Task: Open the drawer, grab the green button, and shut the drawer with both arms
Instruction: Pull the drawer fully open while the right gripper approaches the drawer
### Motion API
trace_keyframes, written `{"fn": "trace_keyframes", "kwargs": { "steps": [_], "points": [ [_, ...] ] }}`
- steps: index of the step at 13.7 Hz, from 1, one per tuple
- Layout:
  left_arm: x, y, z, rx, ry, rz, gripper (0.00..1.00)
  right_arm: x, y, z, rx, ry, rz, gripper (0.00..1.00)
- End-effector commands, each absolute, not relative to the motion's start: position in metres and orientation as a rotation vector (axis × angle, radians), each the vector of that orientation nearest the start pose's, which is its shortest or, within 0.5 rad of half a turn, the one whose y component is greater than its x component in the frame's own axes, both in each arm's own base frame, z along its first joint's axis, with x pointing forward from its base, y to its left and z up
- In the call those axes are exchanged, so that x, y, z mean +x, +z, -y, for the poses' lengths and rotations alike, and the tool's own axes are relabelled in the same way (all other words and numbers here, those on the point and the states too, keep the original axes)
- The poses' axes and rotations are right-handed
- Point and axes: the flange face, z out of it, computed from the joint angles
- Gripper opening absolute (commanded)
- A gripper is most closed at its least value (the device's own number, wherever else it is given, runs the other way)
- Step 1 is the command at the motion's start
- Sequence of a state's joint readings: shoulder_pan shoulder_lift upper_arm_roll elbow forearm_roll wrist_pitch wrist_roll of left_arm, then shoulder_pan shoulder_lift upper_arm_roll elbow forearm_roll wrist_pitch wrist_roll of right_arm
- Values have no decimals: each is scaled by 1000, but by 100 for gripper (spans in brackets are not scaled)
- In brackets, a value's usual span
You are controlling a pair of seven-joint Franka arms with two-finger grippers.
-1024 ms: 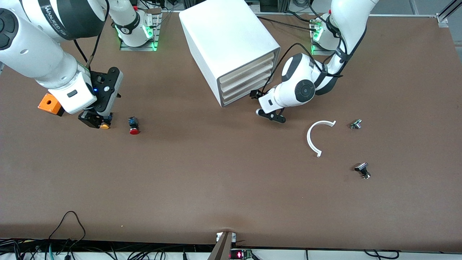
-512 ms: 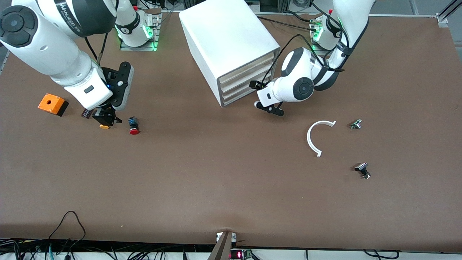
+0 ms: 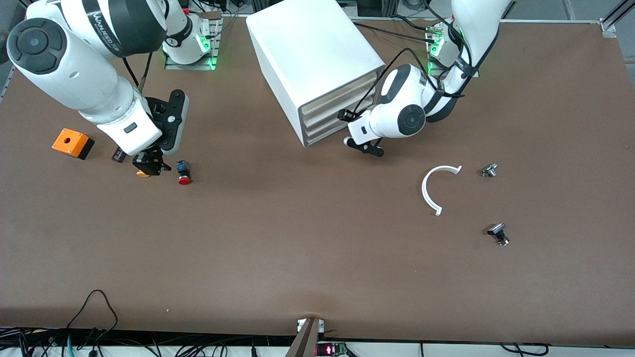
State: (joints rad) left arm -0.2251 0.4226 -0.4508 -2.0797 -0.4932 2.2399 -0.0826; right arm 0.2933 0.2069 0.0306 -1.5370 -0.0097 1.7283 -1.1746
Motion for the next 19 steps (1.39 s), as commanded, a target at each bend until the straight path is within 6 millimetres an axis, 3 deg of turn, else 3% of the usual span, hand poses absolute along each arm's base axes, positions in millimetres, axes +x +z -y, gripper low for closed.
{"fn": "trace_keyframes", "kwargs": {
  "steps": [1,7,9,13,19],
  "points": [
    [428,213,370,-3461,774,-350,80,602,526,-195,-2306,48,2151,100],
    [423,208,373,-3489,879,-224,80,605,518,-196,-2306,59,2140,100],
    [433,212,366,-3507,861,-226,82,606,517,-195,-2308,60,2135,100],
    [449,222,347,-3522,915,-381,84,605,517,-196,-2325,59,2115,100],
    [437,216,356,-3557,971,-446,84,606,513,-196,-2326,66,2100,100]
  ]
}}
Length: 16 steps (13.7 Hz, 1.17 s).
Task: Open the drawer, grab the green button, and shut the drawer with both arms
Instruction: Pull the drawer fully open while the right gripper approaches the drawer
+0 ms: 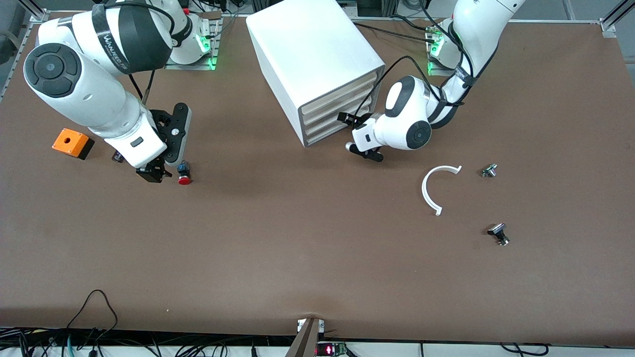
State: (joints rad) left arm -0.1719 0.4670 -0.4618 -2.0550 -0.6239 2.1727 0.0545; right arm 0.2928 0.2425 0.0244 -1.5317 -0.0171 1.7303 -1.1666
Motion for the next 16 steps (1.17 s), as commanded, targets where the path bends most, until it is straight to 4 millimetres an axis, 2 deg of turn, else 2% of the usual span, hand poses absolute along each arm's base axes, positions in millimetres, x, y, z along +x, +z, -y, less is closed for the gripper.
{"fn": "trace_keyframes", "kwargs": {
  "steps": [1,5,8,10,11,14,15,16],
  "points": [
    [436,215,356,2459,-675,315,83,606,513,-196,-2339,66,2086,100],
    [432,208,359,2453,-696,316,70,607,511,-196,-2342,70,2079,100],
    [429,195,357,2449,-726,302,66,608,508,-197,-2341,73,2077,100],
    [429,194,356,2450,-726,297,61,608,507,-197,-2340,75,2076,100],
    [429,194,356,2452,-734,287,48,608,507,-198,-2339,75,2078,100],
    [434,196,350,2456,-728,267,25,608,507,-197,-2339,75,2078,100],
    [434,199,349,2453,-733,268,19,608,507,-198,-2337,75,2080,100],
    [433,199,347,2446,-753,271,18,608,506,-198,-2336,77,2079,100]
  ]
}}
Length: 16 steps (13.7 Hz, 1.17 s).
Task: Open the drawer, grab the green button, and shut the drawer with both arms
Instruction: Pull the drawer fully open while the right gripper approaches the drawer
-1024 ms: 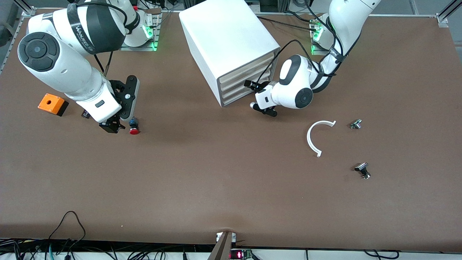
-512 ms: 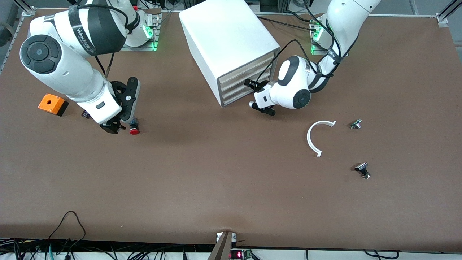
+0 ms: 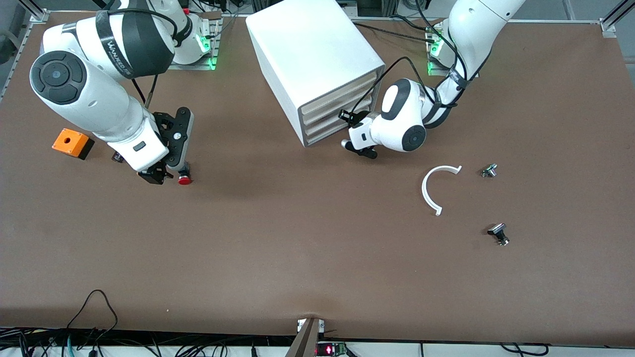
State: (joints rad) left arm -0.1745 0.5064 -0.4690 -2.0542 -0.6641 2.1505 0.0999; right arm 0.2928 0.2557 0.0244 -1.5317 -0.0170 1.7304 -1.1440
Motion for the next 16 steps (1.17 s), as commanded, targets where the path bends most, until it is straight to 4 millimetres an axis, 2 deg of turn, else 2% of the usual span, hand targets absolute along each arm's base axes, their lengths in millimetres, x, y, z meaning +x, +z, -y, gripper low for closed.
{"fn": "trace_keyframes", "kwargs": {
  "steps": [1,4,7,10,12,15,16],
  "points": [
    [436,203,346,2449,-742,271,16,608,507,-197,-2339,75,2078,100],
    [444,206,337,2449,-732,265,7,608,506,-197,-2338,77,2078,100],
    [462,202,312,2462,-726,210,7,610,505,-198,-2339,71,2079,100],
    [478,207,303,2470,-690,177,7,624,503,-206,-2329,-16,2124,100],
    [492,212,292,2474,-672,148,7,633,502,-222,-2309,-55,2153,100],
    [515,219,274,2481,-650,125,7,642,506,-260,-2258,-116,2210,100],
    [518,218,268,2485,-644,112,7,639,505,-280,-2224,-130,2236,100]
  ]
}}
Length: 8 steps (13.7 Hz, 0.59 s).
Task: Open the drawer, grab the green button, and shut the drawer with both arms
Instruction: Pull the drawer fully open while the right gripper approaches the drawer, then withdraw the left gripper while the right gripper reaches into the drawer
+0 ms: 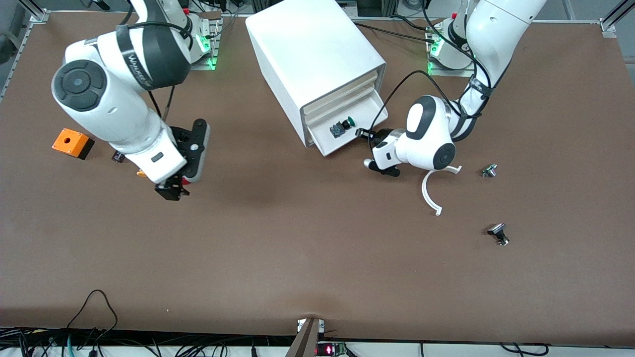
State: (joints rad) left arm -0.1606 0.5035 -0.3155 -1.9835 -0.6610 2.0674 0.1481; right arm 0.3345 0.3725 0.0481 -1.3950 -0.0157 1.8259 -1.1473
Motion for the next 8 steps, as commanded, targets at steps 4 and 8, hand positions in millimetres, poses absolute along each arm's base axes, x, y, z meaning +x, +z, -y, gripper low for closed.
{"fn": "trace_keyframes", "kwargs": {
  "steps": [4,8],
  "points": [
    [537,221,255,2495,-603,80,7,620,503,-352,-2111,-211,2342,100],
    [554,226,240,2505,-558,47,8,604,493,-394,-2035,-263,2358,100]
  ]
}}
